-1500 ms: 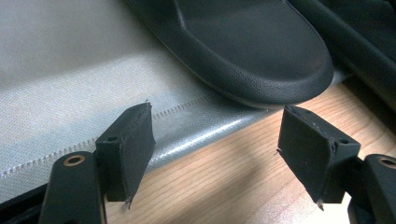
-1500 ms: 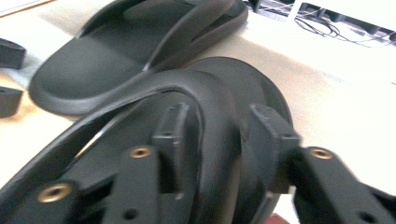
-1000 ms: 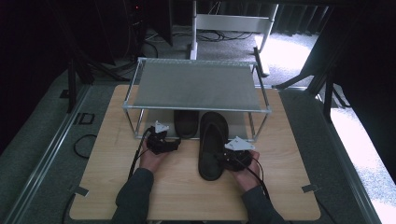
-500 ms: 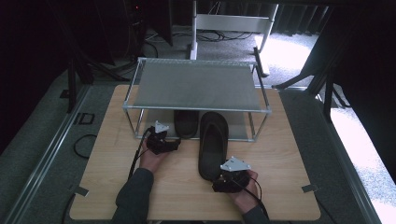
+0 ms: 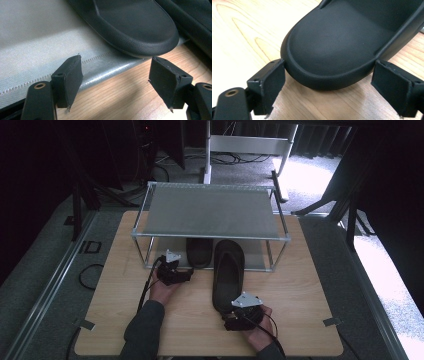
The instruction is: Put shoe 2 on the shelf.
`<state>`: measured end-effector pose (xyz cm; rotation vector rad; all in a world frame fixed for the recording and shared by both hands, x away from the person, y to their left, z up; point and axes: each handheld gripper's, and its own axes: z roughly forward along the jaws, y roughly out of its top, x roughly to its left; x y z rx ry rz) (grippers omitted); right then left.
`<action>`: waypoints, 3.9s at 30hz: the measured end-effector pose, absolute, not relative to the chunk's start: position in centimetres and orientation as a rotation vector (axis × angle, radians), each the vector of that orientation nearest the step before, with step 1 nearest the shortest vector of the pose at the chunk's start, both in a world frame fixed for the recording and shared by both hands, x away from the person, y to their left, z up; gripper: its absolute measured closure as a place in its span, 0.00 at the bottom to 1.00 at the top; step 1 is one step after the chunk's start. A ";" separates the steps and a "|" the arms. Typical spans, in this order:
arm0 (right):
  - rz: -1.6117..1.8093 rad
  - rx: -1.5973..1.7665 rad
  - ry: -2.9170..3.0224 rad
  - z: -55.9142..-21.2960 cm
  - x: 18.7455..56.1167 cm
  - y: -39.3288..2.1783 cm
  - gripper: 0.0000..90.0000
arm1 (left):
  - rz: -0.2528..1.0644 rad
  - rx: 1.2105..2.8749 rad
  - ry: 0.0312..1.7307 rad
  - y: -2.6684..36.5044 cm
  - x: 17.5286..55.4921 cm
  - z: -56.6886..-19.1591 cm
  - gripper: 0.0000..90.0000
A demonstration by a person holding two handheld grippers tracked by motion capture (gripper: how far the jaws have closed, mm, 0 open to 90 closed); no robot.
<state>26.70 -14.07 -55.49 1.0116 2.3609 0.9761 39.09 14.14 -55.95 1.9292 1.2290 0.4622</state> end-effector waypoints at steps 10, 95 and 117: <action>0.985 1.024 2.362 -55.5 27.2 -14.7 0.13 | 0.461 1.927 1.229 14.2 39.1 -56.0 0.31; 0.978 1.094 2.210 -55.0 38.9 -14.0 0.39 | 0.451 1.927 1.225 14.3 39.1 -56.0 0.31; 0.997 1.032 2.222 -54.6 39.4 -13.1 0.48 | 0.452 1.928 1.224 14.3 39.1 -56.0 0.31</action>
